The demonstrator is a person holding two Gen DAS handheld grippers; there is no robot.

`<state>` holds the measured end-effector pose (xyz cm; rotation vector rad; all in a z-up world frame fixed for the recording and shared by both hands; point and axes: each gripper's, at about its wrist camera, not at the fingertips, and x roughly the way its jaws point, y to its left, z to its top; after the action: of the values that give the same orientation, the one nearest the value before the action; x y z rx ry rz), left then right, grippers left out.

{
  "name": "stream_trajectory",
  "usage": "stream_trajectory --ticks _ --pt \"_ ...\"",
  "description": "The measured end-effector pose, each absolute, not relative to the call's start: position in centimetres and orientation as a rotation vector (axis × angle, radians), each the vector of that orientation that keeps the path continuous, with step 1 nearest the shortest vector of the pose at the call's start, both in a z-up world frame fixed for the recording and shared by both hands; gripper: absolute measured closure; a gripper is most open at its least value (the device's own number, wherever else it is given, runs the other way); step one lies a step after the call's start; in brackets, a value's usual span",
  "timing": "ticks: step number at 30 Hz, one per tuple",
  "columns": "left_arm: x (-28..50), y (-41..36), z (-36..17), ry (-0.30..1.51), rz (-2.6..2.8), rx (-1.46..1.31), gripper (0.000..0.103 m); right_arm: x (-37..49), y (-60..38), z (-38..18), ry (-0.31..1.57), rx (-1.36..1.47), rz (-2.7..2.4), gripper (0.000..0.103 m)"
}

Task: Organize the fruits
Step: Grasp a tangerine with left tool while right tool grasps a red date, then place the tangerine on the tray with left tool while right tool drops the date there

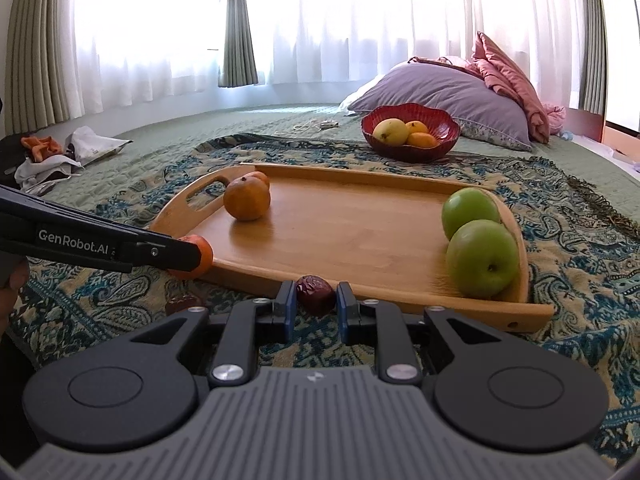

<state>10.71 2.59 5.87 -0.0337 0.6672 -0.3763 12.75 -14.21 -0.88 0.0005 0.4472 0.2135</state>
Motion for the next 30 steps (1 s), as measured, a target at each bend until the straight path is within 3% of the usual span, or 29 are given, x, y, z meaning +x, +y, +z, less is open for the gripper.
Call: stream_trajectory --ticks 30 --pt "15.5 1.6 4.4 0.662 -0.28 -0.094 0.075 18.2 -16.7 -1.2 0.442 0.089 0.022 0.078"
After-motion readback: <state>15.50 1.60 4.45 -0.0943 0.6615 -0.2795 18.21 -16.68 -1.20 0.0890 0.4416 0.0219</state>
